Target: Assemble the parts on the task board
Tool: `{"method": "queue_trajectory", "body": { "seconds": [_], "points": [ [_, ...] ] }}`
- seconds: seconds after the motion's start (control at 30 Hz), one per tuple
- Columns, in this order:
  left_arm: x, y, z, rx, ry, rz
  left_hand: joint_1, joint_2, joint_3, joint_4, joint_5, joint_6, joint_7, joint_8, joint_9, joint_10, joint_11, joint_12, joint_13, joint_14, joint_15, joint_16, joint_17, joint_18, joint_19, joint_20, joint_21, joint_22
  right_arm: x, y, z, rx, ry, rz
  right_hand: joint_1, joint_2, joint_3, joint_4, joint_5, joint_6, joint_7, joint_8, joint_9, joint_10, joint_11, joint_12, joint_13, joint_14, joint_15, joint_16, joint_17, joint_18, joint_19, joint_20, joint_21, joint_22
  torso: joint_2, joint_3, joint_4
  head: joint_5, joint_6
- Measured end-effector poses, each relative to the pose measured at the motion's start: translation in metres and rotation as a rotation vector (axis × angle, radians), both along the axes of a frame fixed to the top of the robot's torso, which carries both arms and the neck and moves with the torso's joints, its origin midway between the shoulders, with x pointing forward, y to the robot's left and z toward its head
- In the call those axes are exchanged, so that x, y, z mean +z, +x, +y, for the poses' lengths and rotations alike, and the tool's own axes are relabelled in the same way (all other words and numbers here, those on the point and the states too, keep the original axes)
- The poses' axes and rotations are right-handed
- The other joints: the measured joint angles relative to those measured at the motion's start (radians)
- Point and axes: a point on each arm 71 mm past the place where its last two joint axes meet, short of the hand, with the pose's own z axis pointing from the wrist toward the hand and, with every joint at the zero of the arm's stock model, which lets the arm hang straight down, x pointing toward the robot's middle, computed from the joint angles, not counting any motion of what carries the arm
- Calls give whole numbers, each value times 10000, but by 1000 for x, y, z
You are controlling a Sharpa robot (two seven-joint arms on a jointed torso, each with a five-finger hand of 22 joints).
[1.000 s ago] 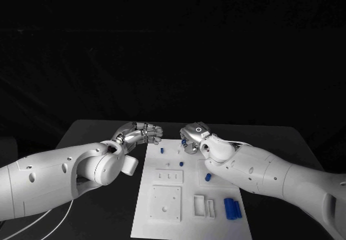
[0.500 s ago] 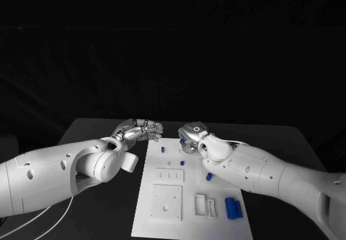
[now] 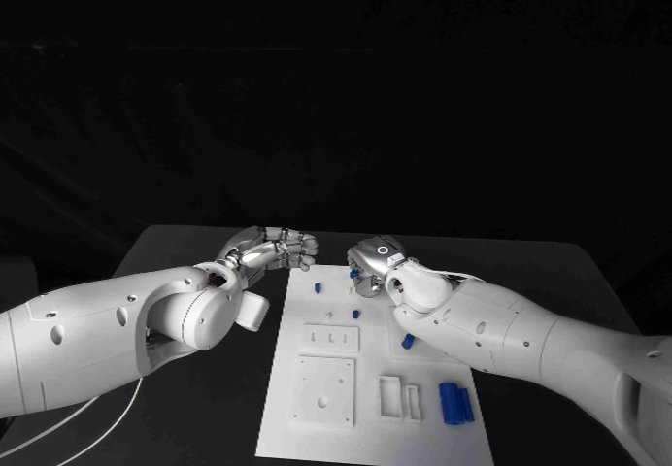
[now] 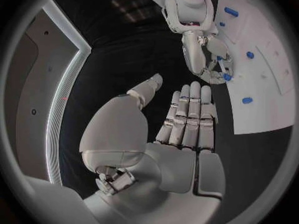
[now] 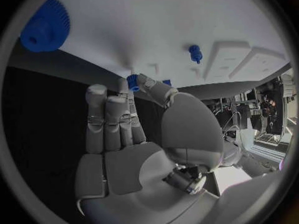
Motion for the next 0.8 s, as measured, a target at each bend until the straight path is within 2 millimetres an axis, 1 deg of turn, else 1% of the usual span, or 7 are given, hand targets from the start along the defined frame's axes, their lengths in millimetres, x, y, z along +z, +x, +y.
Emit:
{"method": "queue_trajectory", "body": {
  "seconds": [0.27,0.3,0.63,0.7,0.77,0.8],
  "points": [
    [1,0,0,-3,3,-18,0,0,0,0,0,0,0,0,0,0,0,0,0,0,0,0,9,-15,0,0,0,-1,-1,1,0,-8,16,37,12,12,-2,-2,41,-1,-1,-4,0,-2,-2,0,7,-17,-17,0,-8,0,0,0,40,0,-1,1,-2,22,-38],
    [1,0,0,-2,4,-19,0,0,0,0,0,0,0,0,0,0,0,0,0,0,0,0,9,-47,0,0,0,-1,-1,1,0,-7,20,42,12,12,-2,-2,41,-1,0,-9,0,-2,-2,0,6,-18,-18,0,-10,-1,0,0,40,0,-3,1,-4,23,-39],
    [1,1,-1,-5,6,-26,0,0,0,0,0,0,0,0,-9,0,0,0,-2,0,0,0,8,-52,0,0,0,-2,-2,1,1,-17,76,137,9,9,-32,88,41,-20,-15,-32,0,1,9,-57,79,-29,-29,0,-63,0,1,0,80,-1,-11,-1,-10,17,-27],
    [1,1,-1,-5,7,-26,0,0,0,0,0,0,0,0,-9,0,0,0,-9,0,0,0,14,-53,0,0,0,-3,-1,2,1,-27,90,160,-38,-38,-102,96,41,-57,21,-38,4,-49,59,-57,90,-31,-31,0,-82,0,1,0,120,2,-11,-1,-12,18,-26],
    [1,1,-1,-5,7,-27,0,0,0,0,0,0,0,0,-9,0,0,0,-9,0,0,0,16,-54,0,0,0,-3,-1,2,1,-41,101,181,-44,-125,-189,34,42,-80,42,-38,137,-49,59,-105,105,-46,-46,0,-97,2,-6,-7,156,7,-11,-1,-12,24,-33],
    [1,1,-1,-5,7,-27,0,0,0,0,0,0,0,0,-8,0,0,0,-8,0,0,0,17,-55,0,0,0,-3,-1,2,1,-49,106,189,-44,-125,-228,-5,42,-80,43,-38,140,-49,59,-106,109,-55,-55,0,-106,2,-38,-39,157,8,-11,-1,-11,25,-38]
  ]
}}
